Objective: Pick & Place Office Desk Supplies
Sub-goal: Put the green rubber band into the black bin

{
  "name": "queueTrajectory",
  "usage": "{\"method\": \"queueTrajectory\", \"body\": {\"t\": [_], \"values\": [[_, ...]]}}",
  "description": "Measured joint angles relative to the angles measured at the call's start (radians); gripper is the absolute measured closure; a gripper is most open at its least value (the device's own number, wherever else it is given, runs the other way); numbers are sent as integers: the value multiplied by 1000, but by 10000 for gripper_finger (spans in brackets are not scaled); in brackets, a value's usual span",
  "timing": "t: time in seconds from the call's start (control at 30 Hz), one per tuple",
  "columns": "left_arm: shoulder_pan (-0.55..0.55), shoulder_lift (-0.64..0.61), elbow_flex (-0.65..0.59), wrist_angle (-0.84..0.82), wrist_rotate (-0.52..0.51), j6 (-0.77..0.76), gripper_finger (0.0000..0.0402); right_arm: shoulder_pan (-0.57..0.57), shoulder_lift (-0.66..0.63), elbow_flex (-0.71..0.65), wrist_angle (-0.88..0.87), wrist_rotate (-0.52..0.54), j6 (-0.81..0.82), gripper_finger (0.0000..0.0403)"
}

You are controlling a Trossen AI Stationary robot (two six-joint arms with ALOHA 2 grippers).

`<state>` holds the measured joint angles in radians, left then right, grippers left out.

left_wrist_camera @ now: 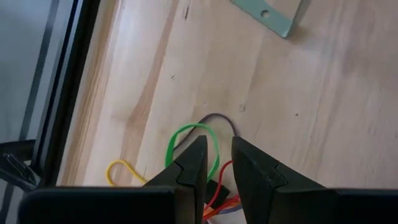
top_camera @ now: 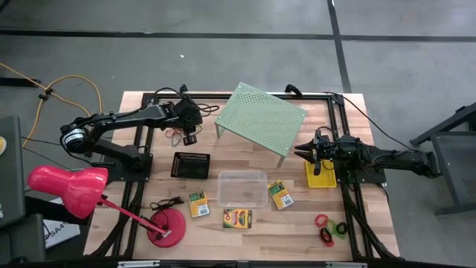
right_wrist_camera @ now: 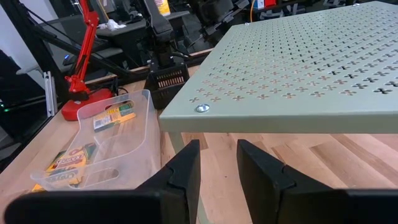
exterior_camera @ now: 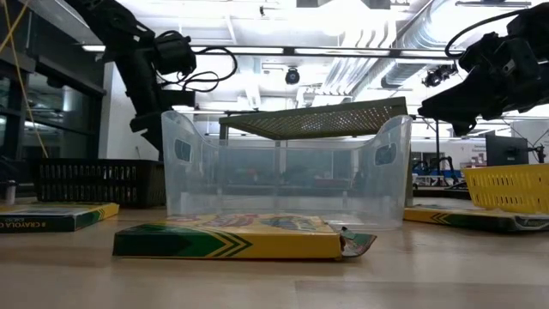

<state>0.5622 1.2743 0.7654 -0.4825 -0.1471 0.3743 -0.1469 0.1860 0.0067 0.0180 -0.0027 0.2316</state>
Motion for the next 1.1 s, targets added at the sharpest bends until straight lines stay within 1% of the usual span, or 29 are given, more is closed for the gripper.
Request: {"method": "queueTrajectory", "body": {"t": [0.17, 0.33, 0.47, 0.63, 0.87, 0.97, 1.1], "values": [[4, 19, -1, -5, 10, 11, 330, 0, 0, 0, 0, 0, 0, 309], [34, 77, -2, -4, 21, -2, 300, 0, 0, 0, 0, 0, 0, 309], [48, 97, -3, 1, 20, -5, 281, 0, 0, 0, 0, 0, 0, 309], [36, 98, -3, 1, 15, -3, 278, 0, 0, 0, 1, 0, 0, 309], [8, 98, -3, 11, -41, 36, 278, 0, 0, 0, 0, 0, 0, 309], [8, 105, -2, 23, -45, 11, 278, 0, 0, 0, 0, 0, 0, 309], [8, 152, -2, 27, -54, -30, 278, 0, 0, 0, 0, 0, 0, 309]]}}
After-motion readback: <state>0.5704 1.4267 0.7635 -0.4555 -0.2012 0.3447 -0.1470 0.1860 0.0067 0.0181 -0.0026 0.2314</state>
